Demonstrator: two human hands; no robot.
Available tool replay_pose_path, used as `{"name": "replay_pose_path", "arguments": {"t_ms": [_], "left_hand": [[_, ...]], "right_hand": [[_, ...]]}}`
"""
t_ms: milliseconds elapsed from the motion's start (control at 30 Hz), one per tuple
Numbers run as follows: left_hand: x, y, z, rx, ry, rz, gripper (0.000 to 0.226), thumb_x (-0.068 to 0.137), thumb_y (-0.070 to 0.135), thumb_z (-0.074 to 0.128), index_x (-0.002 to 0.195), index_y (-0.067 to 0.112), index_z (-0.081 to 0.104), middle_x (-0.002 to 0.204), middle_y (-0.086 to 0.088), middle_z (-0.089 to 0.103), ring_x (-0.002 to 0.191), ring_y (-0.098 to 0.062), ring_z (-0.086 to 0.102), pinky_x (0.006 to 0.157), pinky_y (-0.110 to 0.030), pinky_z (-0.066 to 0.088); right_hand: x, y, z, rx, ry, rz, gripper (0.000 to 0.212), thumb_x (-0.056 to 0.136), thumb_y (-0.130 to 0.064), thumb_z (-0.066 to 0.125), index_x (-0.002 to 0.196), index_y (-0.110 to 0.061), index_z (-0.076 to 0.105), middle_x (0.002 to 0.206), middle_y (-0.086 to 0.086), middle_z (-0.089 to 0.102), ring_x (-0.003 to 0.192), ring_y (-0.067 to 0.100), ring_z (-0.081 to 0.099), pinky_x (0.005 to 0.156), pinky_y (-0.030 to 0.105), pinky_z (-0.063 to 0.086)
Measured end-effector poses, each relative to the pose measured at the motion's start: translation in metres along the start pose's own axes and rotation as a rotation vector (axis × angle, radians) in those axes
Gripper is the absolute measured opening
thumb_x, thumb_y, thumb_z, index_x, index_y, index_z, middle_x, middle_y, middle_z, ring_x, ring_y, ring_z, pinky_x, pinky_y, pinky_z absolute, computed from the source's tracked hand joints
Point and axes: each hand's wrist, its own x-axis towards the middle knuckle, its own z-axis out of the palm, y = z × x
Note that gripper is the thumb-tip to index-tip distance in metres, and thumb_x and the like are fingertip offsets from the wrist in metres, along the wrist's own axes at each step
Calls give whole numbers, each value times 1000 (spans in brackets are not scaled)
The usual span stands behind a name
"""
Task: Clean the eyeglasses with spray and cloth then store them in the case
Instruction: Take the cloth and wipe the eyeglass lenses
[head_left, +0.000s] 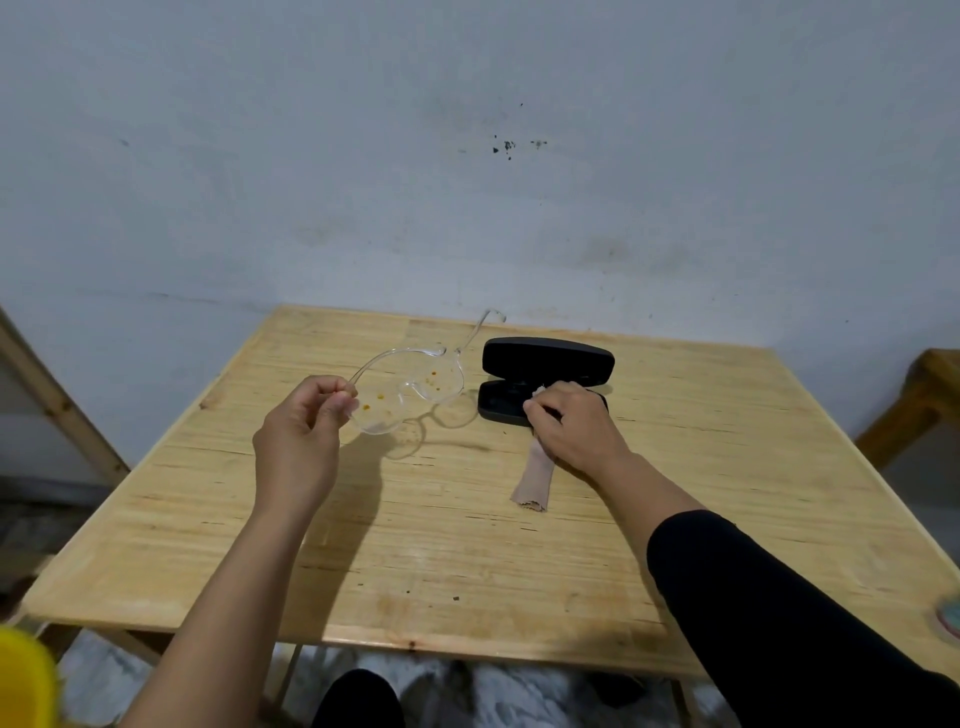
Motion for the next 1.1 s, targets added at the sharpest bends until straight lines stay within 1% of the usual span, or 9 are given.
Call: {"name": "replay_pose_path", "arguments": {"t_ms": [167,333,567,667,767,833,933,1000,1100], "left_hand": [[1,-1,4,-4,-11,14,17,94,19,53,83,29,62,90,9,70,89,-13,68,93,-42,50],[-4,-2,11,-23,-31,8,22,94,17,53,80,31,61,89,9,69,89,-13,68,86,-33,50],[-10,-5,13,-42,-45,16,21,93,15,53,80,30,62,89,4,70,87,-13,69,92,-42,51],[-11,-5,11,-57,-41,12,24,93,14,53,79,32,62,88,5,70,87,-12,68,92,-41,51],[-13,-3,11,-51,-43,17,23,93,14,53,80,31,61,88,2,70,86,-12,68,90,-37,51],[-17,-2,11,-43,-50,22,21,93,15,53,81,30,62,89,0,71,86,-12,68,87,-34,50],[-23,-1,12,-24,-61,33,20,93,16,54,82,31,62,88,1,71,85,-8,68,84,-32,49],[-28,0,14,-21,-79,50,21,93,16,54,81,32,62,87,5,71,81,-3,68,82,-30,50],[-38,2,21,-24,-111,70,18,93,14,54,84,28,63,86,8,70,75,9,65,82,-30,52]], "right_hand": [[-21,-11,-18,40,-26,-15,28,86,-24,59,112,-19,66,100,-5,57,98,11,50,85,23,39],[-51,-10,-17,-56,-62,-27,34,84,-31,62,117,-26,63,103,-4,56,101,9,48,78,12,33],[-57,-17,-12,-51,-176,130,45,82,-34,69,125,-23,60,126,4,48,124,16,39,98,20,27],[-54,-19,-11,-68,-199,150,35,82,-30,69,115,-18,66,128,6,48,126,18,37,98,22,27],[-55,-22,-6,-82,-127,153,14,84,-24,67,91,-13,69,110,7,56,110,22,47,86,24,32],[-57,-24,-5,-73,-82,157,10,84,-21,65,81,-11,67,98,5,59,99,22,52,75,23,33],[-64,-31,-9,147,37,269,10,84,-22,66,77,-15,67,88,0,65,89,19,57,69,21,41],[-70,-36,-13,476,107,406,10,84,-23,66,77,-18,68,85,-1,66,86,21,60,79,33,50],[-77,-44,-22,840,112,473,12,84,-26,67,74,-20,69,80,1,64,82,25,64,94,48,51]]}}
